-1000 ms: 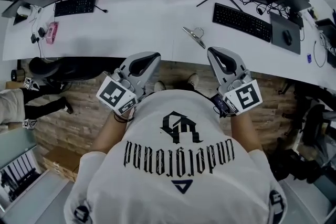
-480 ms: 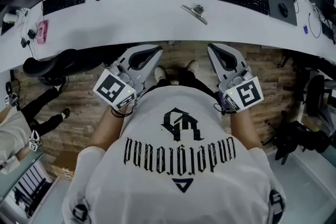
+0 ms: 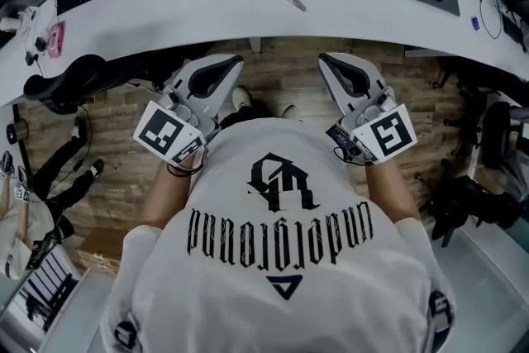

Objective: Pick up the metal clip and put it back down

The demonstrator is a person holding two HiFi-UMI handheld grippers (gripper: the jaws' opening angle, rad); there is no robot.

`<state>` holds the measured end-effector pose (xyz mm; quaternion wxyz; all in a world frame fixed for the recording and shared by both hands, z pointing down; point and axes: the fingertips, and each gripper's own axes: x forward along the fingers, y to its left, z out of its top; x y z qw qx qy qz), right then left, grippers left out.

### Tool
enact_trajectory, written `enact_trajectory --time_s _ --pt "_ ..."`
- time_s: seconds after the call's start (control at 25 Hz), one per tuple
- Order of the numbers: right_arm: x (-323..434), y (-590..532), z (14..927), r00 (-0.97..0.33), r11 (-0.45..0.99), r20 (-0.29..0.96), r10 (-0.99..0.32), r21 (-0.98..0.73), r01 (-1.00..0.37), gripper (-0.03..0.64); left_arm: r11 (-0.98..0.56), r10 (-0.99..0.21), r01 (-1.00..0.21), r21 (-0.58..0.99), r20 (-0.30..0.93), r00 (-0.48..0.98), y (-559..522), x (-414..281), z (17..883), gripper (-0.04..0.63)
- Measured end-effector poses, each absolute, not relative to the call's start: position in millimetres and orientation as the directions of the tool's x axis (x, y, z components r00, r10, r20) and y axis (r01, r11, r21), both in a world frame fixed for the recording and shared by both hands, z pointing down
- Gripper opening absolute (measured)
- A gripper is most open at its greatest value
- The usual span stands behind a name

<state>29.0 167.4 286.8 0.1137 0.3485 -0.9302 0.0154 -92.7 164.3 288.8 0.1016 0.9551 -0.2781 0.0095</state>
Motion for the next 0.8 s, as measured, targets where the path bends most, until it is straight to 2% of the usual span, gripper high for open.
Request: enact_trajectory --time_s 0.4,0.8 --pt "83.7 223.7 289.6 -0.782 0.804 0.209 -0.587 0.04 -0.593 0.014 -0.794 -0.583 -0.585 0.165 0.066 0.81 219.2 -30.2 285.0 0.014" --pt "115.3 251.9 290.1 -0.8 0.821 0.202 -0.565 0.039 -0.57 0.014 -0.788 -0.587 -0.59 0.177 0.072 0.806 247.4 9.1 287.6 0.014"
